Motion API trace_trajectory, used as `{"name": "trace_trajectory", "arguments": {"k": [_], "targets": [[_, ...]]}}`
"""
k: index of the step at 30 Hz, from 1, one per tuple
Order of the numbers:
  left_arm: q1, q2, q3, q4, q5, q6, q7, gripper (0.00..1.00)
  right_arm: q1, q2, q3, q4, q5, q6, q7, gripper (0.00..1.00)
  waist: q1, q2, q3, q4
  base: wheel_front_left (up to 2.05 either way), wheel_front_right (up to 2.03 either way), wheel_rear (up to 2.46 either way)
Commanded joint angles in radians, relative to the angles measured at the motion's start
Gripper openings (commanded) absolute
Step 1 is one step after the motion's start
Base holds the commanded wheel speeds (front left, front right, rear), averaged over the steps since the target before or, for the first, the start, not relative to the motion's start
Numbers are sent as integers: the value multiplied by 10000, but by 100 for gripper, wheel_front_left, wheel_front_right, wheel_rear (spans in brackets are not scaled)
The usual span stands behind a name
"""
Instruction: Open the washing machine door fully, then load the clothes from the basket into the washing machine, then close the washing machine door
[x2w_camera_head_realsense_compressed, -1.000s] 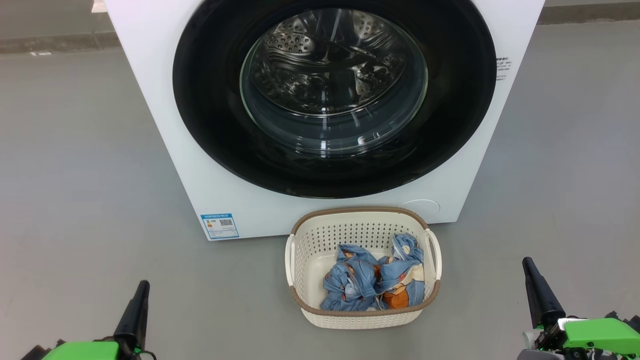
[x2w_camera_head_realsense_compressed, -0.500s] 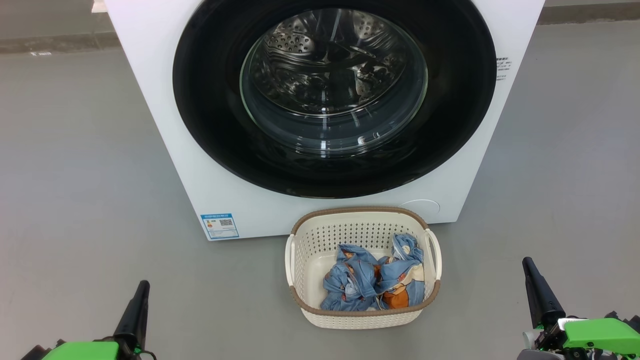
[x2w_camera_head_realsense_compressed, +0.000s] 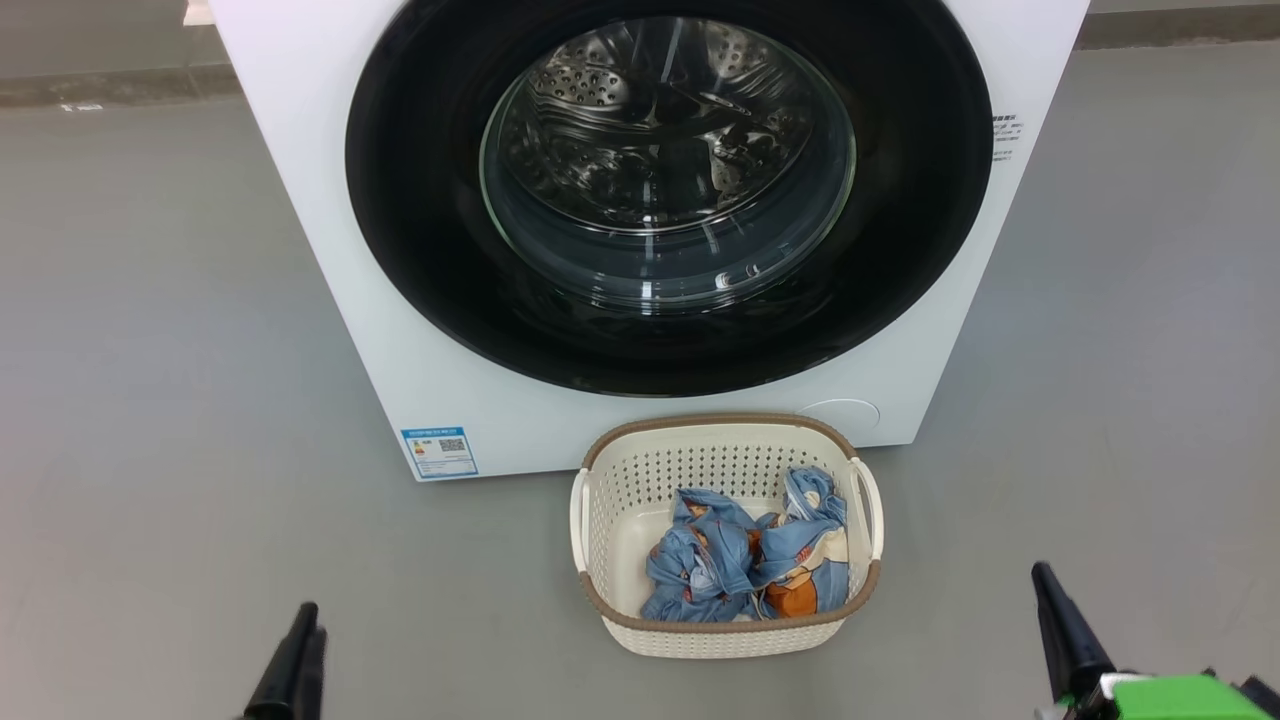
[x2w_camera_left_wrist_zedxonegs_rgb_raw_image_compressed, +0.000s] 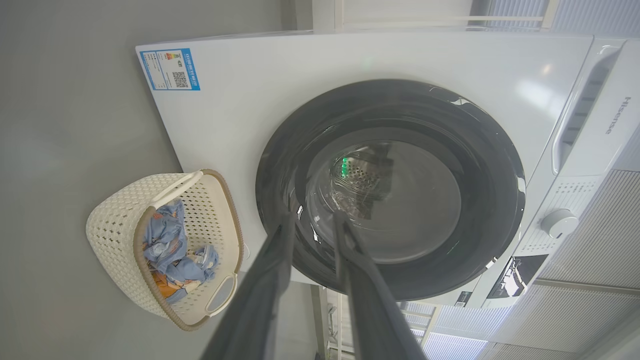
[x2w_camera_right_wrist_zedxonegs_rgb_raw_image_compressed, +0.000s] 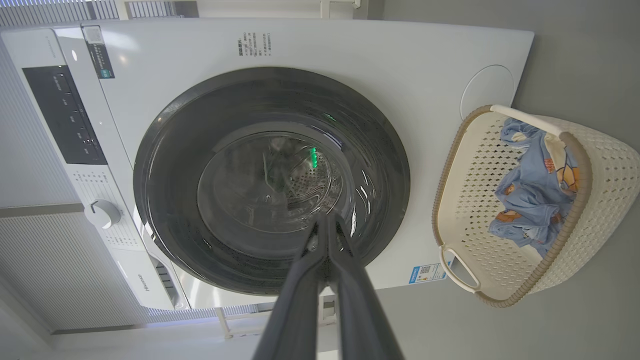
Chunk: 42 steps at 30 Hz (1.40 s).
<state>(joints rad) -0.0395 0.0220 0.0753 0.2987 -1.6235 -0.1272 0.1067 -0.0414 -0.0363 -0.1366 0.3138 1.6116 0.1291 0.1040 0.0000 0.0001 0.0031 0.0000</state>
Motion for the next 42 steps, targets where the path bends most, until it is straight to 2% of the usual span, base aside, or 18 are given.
{"name": "trace_trajectory", "arguments": {"k": [1,7,11,16,29,42], "targets": [[50,-31,-12,55,3,0,-12,100,39,19,4,66,3,0,-7,100,0,-1,3,0,0,0,0],[36,-8,-67,-83,108,-2,-185,100,5,2,81,0,-36,1,-130,100,22,-1,-8,6,0,0,0],[23,30,-111,-182,302,-3,-307,100,-24,-53,173,-2,-187,1,-263,100,4,-1,11,9,0,0,0],[-9,62,-133,-323,687,-4,-455,100,-119,-175,325,2,-555,2,-442,100,1,-1,36,9,0,0,0],[-68,169,-270,-663,2308,-8,-809,100,-375,-345,502,-80,-2005,3,-802,100,0,-1,79,6,0,0,0],[-92,222,-375,-841,4363,-11,-1220,100,-537,-465,747,-376,-3971,5,-1211,100,0,-1,125,10,0,0,0]]}}
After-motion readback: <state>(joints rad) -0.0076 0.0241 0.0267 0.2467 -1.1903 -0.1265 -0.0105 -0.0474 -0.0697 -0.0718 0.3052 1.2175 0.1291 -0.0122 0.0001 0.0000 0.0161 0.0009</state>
